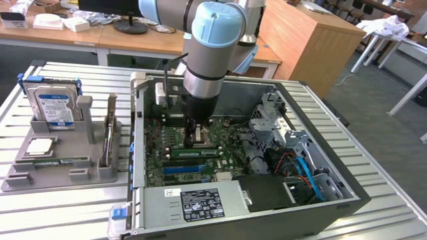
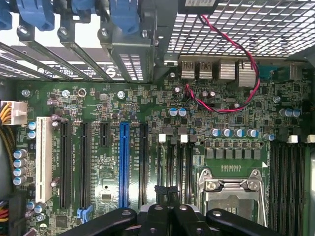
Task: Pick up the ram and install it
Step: 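Insert the ram into the slot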
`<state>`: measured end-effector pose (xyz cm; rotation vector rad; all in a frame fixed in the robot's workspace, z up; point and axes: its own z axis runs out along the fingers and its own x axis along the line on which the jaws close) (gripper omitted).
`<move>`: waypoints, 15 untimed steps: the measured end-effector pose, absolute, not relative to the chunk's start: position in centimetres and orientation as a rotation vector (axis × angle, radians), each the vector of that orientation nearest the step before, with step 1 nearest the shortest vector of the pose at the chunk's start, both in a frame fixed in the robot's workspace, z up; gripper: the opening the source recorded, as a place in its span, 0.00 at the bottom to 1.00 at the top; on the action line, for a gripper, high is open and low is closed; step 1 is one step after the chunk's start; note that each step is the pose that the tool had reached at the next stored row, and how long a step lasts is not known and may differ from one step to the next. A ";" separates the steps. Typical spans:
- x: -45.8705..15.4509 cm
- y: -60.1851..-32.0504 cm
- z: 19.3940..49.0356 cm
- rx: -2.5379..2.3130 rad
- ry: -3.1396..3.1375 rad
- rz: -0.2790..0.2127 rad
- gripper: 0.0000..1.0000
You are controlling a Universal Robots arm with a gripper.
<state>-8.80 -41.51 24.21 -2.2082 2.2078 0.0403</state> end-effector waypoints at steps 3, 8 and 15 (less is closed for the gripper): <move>-8.8 -41.5 24.2 -2.208 2.208 0.040 0.10; -8.8 -41.5 23.9 -2.208 2.208 0.040 0.10; -8.8 -41.5 23.7 -2.208 2.208 0.040 0.10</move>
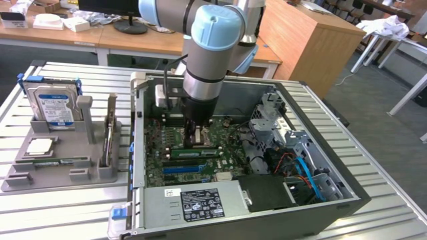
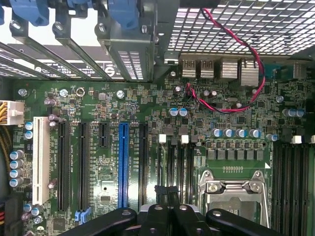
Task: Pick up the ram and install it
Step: 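Insert the ram into the slot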
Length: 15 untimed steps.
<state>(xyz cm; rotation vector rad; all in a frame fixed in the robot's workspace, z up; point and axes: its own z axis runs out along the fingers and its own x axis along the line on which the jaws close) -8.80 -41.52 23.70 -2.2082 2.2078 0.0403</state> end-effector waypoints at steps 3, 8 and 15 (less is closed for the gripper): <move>-8.8 -41.5 23.7 -2.208 2.208 0.040 0.10; -8.8 -41.5 23.4 -2.208 2.208 0.040 0.10; -8.8 -41.5 23.3 -2.208 2.208 0.040 0.10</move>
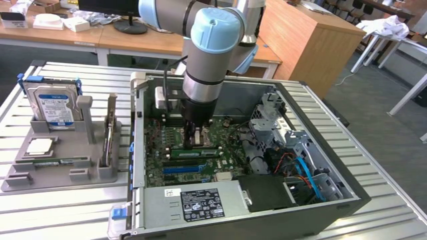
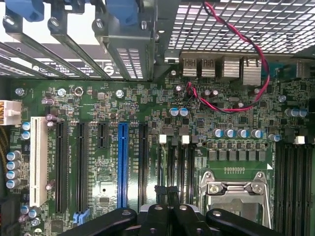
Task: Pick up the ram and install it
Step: 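Insert the ram into the slot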
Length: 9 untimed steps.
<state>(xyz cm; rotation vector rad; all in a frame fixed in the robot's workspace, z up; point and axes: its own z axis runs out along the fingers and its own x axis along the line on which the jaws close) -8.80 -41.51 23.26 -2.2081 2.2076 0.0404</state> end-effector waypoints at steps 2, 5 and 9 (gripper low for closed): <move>-8.8 -41.5 23.2 -2.208 2.208 0.040 0.10; -8.8 -41.5 23.2 -2.208 2.208 0.040 0.10; -8.8 -41.5 23.0 -2.208 2.208 0.040 0.10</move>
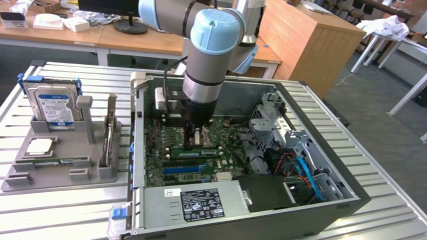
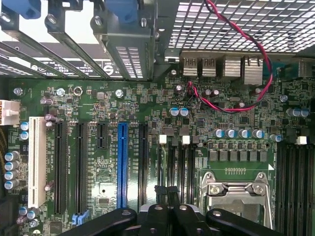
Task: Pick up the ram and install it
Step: 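Insert the ram into the slot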
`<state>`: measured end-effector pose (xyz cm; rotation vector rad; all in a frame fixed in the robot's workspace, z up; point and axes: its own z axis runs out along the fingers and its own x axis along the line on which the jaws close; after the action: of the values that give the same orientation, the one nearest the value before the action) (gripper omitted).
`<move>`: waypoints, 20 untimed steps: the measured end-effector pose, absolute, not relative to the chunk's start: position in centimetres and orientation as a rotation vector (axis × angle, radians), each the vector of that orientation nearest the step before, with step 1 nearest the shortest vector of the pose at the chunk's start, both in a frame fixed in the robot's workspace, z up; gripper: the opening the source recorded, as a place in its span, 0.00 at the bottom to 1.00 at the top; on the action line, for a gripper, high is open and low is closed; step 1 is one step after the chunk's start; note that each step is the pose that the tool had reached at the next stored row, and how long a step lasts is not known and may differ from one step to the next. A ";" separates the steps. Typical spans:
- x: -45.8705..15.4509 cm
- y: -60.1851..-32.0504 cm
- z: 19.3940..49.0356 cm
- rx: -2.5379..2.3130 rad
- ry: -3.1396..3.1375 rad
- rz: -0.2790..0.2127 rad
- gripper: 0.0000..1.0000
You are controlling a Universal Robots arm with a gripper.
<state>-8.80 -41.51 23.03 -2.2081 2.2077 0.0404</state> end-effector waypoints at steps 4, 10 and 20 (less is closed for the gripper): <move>-8.8 -41.5 23.0 -2.208 2.208 0.040 0.10; -8.8 -41.5 22.8 -2.208 2.208 0.040 0.10; -8.8 -41.5 22.6 -2.208 2.208 0.040 0.10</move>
<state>-8.80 -41.52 22.57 -2.2080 2.2077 0.0404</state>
